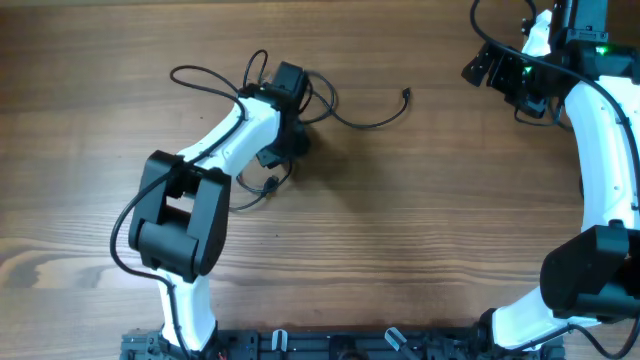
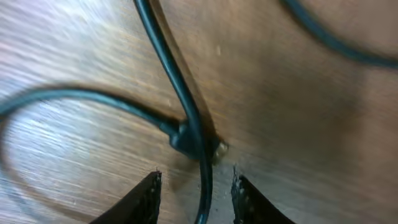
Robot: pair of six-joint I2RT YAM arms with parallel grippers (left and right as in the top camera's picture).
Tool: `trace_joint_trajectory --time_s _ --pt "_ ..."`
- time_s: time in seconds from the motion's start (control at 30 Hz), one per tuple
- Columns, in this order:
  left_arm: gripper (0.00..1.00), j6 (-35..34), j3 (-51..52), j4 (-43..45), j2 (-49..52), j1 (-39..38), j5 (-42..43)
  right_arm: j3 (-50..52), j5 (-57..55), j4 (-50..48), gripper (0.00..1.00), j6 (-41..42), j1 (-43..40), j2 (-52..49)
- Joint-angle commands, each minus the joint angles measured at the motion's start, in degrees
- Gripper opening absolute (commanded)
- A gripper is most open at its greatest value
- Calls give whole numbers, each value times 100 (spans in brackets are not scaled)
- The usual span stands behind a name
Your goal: Untangle cables
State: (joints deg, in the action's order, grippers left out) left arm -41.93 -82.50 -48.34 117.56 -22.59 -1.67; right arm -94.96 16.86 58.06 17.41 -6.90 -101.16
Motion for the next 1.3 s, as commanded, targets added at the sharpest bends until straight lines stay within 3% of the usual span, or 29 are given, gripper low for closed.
trace_joint_trajectory --time_s 0.0,0.1,0.13,0.17,0.2,0.37,0.43,0.57,0.63,0.73,0.97,1.27 --pt "38 -50 374 262 68 -345 -76 -17 -48 2 98 -90 -7 -101" --pt "37 -52 516 380 68 -527 -79 -17 -48 7 99 -92 -7 -101" --pt "32 -52 520 380 68 -542 -79 -17 -48 9 99 -92 -7 -101" --pt "13 -50 520 380 68 -542 -79 -17 -48 9 99 -92 -7 -101" --pt "4 63 518 369 61 -542 -31 -17 -44 9 99 -90 -7 -101" --pt "4 1440 -415 -498 -1086 -542 872 -17 -7 46 99 -92 -7 -101" --pt "4 1475 -1126 -831 -1779 -542 1248 -17 114 42 99 -92 -7 -101" --pt "4 1449 -1696 -538 -2933 -542 2120 -17 621 9 100 -98 -2 -101" --pt "4 1287 -1696 -411 -3327 -511 2546 -17 1292 -20 93 -101 0 -101" --pt "4 1255 -1696 -203 -3571 -260 3366 -17 2041 -122 90 -249 98 -94" --pt "4 1261 -1696 -184 -3486 527 5591 -17 2566 -317 90 -745 564 -94" --pt "4 1147 -1696 -179 -3451 568 6319 -17 1307 -516 90 -800 1388 -96"
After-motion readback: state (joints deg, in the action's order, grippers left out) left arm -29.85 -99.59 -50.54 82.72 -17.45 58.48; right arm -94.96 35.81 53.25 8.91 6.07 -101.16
